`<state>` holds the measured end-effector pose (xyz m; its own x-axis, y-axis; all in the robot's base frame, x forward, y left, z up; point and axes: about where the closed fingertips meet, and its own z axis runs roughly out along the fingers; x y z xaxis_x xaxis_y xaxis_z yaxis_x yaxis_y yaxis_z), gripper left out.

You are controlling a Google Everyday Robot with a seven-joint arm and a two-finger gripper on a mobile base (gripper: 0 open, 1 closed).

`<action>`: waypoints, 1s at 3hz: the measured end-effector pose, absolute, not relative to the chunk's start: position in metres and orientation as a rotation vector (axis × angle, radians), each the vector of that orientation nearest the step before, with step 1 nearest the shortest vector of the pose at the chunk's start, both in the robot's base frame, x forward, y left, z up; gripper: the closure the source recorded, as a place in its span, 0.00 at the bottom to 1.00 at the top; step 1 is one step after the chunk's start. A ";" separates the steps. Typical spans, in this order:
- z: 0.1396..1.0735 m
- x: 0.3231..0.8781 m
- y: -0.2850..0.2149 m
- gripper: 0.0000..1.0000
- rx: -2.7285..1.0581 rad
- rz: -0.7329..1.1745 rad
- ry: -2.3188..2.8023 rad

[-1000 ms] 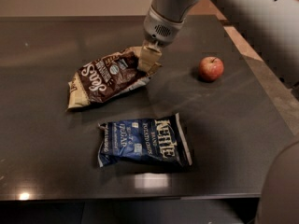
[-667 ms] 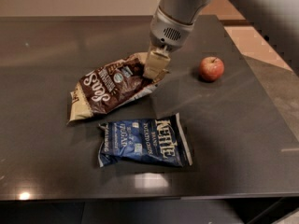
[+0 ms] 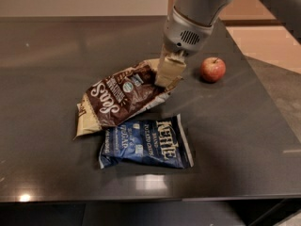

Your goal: Move brown chip bag near blue chip bag

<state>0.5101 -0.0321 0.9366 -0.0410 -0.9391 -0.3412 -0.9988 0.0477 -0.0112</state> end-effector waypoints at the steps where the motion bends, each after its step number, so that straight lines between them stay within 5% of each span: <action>1: 0.939 0.505 -0.037 0.36 -1.993 0.331 2.064; 3: 0.940 0.510 -0.031 0.00 -1.975 0.322 2.045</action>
Offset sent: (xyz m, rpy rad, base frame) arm -0.0050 -0.0043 0.0024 -0.0063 0.0000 0.0095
